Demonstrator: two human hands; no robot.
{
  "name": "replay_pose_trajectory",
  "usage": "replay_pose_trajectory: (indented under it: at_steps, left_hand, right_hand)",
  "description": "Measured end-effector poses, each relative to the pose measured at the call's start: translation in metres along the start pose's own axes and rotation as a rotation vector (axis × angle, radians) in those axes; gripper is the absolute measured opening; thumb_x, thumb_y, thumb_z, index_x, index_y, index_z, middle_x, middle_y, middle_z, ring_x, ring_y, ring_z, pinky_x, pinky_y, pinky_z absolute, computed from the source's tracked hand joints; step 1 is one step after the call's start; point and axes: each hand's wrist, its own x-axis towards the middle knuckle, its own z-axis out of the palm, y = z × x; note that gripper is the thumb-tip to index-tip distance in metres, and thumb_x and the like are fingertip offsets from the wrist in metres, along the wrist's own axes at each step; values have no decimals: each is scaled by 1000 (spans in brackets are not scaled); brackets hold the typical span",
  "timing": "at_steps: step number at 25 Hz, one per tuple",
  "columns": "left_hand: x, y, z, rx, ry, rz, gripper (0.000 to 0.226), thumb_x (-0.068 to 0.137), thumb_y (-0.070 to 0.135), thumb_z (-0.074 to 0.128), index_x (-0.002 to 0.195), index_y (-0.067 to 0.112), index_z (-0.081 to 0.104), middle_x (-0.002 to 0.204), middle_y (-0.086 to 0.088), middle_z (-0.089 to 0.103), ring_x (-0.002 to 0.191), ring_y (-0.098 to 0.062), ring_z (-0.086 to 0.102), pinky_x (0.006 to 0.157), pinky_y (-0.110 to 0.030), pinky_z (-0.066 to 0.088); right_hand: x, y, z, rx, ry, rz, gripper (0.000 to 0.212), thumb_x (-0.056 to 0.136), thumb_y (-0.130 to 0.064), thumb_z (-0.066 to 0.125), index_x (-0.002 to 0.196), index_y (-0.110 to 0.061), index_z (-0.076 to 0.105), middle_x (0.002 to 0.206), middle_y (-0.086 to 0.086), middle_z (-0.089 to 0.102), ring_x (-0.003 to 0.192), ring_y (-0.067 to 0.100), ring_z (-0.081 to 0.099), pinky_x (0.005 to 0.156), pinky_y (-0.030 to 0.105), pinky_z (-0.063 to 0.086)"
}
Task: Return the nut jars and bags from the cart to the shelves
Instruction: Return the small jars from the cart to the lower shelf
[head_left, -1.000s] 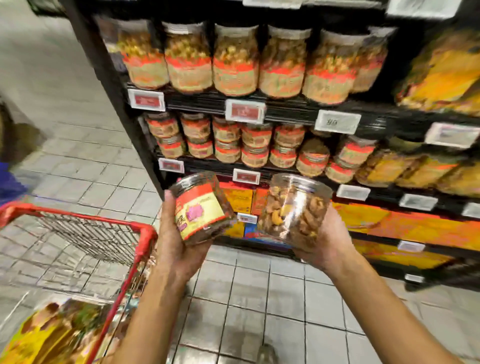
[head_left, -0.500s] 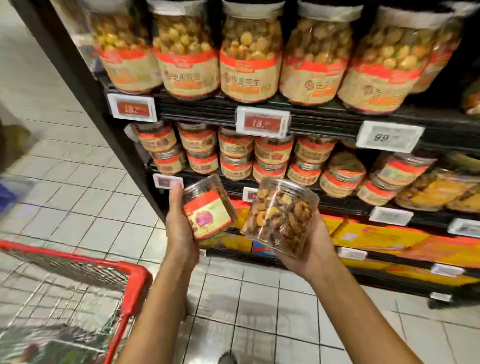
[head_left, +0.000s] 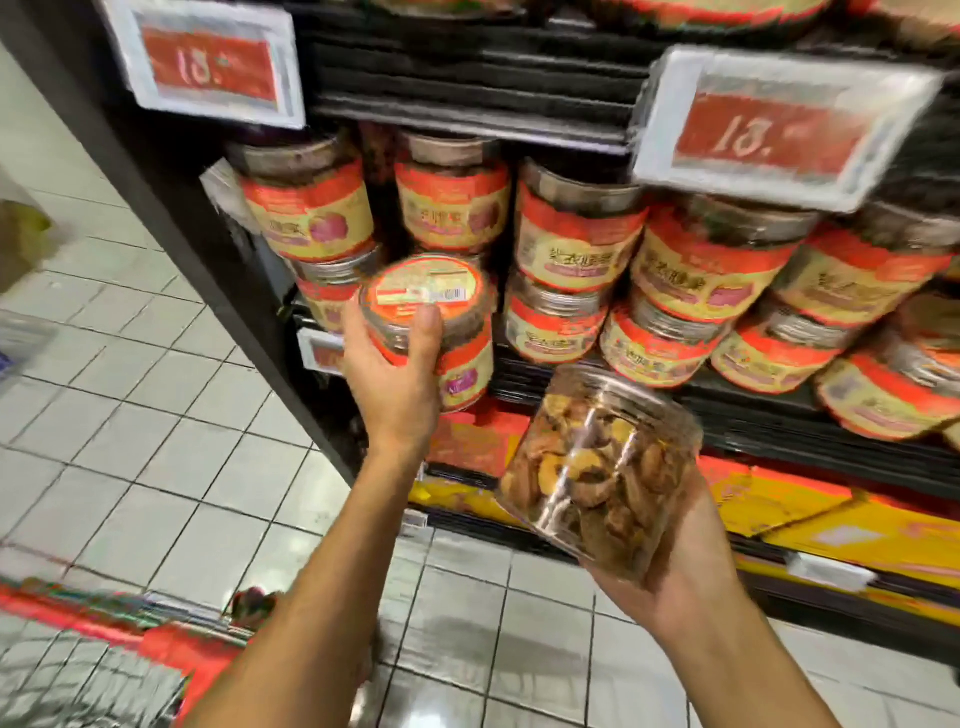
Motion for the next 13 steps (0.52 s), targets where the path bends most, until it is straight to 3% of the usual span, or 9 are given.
replay_pose_trajectory:
  at_steps: [3, 7, 9, 11, 13]
  left_hand:
    - [5, -12, 10, 18, -71, 14, 64, 75, 52, 51, 114, 1, 51, 100, 4, 57, 89, 6, 54, 85, -9, 40]
    - [13, -19, 22, 44, -52, 67, 71, 76, 50, 49, 118, -7, 49, 97, 13, 53, 86, 16, 52, 82, -1, 35]
    - [16, -22, 26, 30, -53, 68, 70, 76, 49, 50, 117, -7, 48, 96, 14, 54, 85, 20, 52, 80, 0, 35]
    - [18, -21, 27, 42, -71, 31, 73, 75, 53, 51, 120, -5, 46, 101, 6, 59, 88, 14, 55, 82, -4, 38]
    - [20, -21, 24, 86, -120, -13, 79, 73, 58, 52, 127, 0, 43, 114, -3, 60, 101, -2, 58, 90, -12, 42]
  right_hand:
    - [4, 10, -11, -46, -8, 4, 26, 47, -39, 70, 60, -16, 70, 61, 1, 66, 49, 17, 62, 61, 29, 54]
    - [5, 18, -31, -76, 88, 64, 44, 83, -49, 48, 75, -15, 75, 85, 8, 72, 69, 25, 68, 73, 41, 55]
    - [3, 17, -36, -56, 130, 75, 51, 87, -55, 43, 82, -14, 75, 100, 10, 72, 83, 28, 70, 77, 47, 54]
    - [1, 16, -35, -80, 108, 75, 57, 89, -55, 40, 75, -14, 77, 91, 10, 74, 74, 27, 72, 65, 45, 58]
    - [0, 14, -33, -97, 94, 61, 58, 90, -54, 38, 70, -16, 78, 87, 9, 75, 70, 26, 72, 66, 47, 56]
